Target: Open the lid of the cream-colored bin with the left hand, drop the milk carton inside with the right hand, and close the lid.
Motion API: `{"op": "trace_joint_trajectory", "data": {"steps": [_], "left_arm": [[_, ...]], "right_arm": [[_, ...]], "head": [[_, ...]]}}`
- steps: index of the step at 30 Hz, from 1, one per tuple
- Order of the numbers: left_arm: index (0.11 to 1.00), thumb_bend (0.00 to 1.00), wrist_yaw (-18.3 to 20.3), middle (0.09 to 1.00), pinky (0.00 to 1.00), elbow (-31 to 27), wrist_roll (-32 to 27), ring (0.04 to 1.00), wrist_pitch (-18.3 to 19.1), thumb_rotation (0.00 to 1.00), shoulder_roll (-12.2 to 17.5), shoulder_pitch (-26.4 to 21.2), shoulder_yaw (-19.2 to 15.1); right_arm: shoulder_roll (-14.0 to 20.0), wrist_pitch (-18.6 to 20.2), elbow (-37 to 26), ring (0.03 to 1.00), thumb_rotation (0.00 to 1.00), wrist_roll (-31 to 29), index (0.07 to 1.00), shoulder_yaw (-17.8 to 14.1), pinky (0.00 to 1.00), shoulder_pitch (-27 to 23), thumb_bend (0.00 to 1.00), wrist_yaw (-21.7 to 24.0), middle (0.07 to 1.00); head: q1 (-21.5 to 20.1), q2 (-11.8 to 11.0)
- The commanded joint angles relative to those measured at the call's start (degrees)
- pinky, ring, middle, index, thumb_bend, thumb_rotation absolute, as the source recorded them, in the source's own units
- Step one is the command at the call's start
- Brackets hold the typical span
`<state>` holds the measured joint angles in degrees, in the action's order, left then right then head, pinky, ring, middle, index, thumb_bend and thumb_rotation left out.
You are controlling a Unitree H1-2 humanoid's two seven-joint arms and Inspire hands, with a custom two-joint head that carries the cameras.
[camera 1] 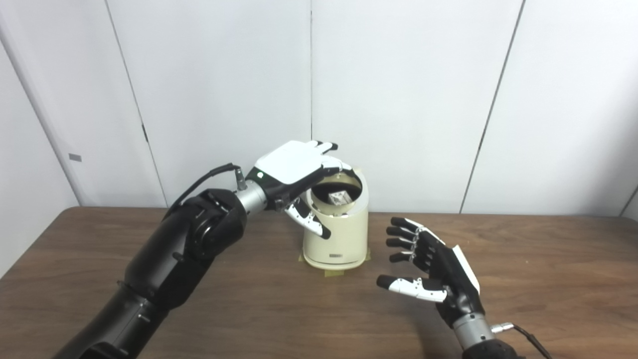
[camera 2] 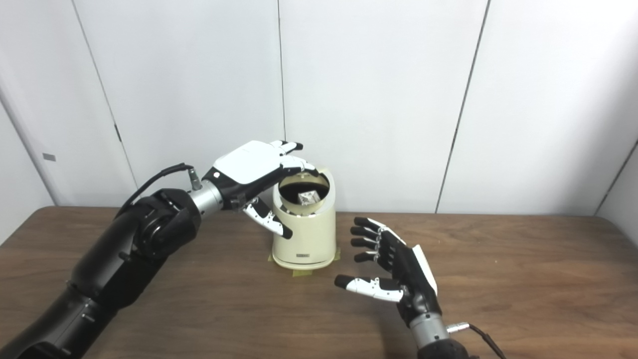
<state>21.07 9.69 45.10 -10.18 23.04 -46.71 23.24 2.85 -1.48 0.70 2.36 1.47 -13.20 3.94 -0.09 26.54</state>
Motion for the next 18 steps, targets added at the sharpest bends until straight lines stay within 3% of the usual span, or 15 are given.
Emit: {"op": "trace_joint_trajectory", "data": {"steps": [1,18], "left_arm": [[0.843,0.91,-0.2,0.860,1.00,-1.3,0.2,1.000,0.4,0.29,1.0,-1.5,-0.9],[0.834,0.92,1.9,0.838,1.00,-2.1,-2.9,1.000,1.6,0.30,-0.1,1.1,-2.2]], "right_arm": [[-0.2,-0.8,-2.4,0.729,0.17,-0.3,0.783,-0.3,0.60,-2.4,0.82,-0.5,0.769],[-0.6,-0.3,-3.1,0.720,0.16,0.4,0.776,-0.1,0.60,-2.4,0.80,-0.9,0.767]], "head": [[0.0,0.1],[-0.5,0.9]]}}
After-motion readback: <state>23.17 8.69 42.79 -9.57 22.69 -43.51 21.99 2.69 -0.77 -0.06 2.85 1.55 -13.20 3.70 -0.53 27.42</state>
